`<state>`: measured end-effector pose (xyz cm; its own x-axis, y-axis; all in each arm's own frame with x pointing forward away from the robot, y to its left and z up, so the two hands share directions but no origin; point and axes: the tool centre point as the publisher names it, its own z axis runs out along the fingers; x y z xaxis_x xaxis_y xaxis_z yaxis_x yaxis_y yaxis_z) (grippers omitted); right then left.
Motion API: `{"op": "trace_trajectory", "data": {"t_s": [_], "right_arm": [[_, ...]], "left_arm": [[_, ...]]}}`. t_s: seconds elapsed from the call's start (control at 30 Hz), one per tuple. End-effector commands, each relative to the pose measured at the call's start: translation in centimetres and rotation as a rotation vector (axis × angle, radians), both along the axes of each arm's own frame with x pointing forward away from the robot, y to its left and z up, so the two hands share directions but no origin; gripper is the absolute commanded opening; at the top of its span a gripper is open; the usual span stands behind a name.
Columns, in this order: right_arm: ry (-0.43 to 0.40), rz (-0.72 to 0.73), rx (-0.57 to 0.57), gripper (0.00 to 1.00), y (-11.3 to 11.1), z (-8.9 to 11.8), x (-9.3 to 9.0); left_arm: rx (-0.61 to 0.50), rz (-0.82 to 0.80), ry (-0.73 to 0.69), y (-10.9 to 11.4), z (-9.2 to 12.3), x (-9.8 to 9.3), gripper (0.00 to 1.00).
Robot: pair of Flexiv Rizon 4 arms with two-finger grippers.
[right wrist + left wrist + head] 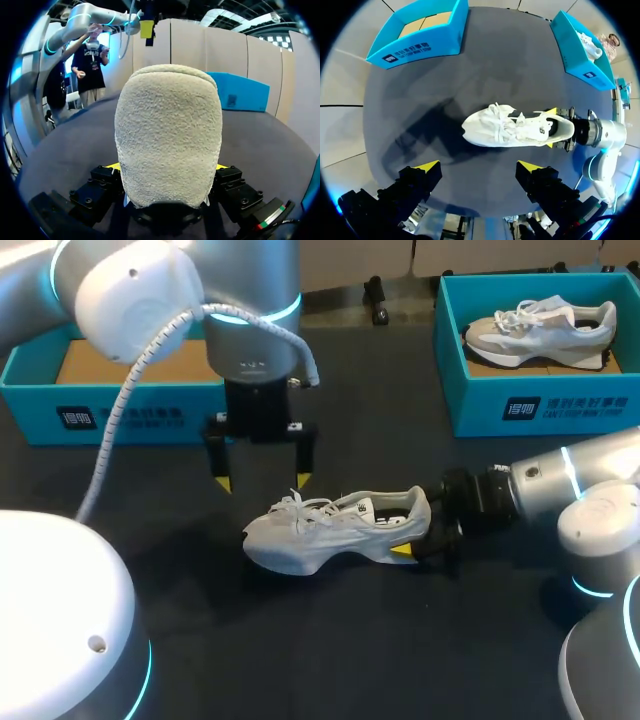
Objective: Take the shoe out of the shoebox, open the shoe tongue, remove and reinsert the insole, then place the shoe into the shoebox
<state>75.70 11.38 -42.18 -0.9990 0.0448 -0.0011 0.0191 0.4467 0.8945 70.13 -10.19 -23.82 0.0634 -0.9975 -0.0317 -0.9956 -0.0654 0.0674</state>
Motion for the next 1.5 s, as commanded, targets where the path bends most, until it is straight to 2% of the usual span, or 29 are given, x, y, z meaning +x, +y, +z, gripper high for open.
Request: {"op": "trace_trajectory", "data": {"t_s": [0.03, 0.4, 0.97, 1.5], "right_arm": [[0.000, -0.002, -0.005, 0.00, 0.4, -0.2, 0.1], [0.000, -0.002, -0.005, 0.00, 0.4, -0.2, 0.1], [0.000, -0.002, -0.005, 0.00, 0.4, -0.2, 0.1], [0.000, -0.002, -0.005, 0.00, 0.4, -0.2, 0.1]], "left_arm": [[0.019, -0.003, -0.014, -1.7, -0.5, -0.3, 1.00], [0.055, 0.000, -0.049, -5.6, -2.3, -0.6, 1.00], [0.141, -0.018, -0.096, -11.2, -6.3, 2.8, 1.00], [0.210, -0.014, -0.094, -12.2, -8.8, 4.1, 1.00]]}}
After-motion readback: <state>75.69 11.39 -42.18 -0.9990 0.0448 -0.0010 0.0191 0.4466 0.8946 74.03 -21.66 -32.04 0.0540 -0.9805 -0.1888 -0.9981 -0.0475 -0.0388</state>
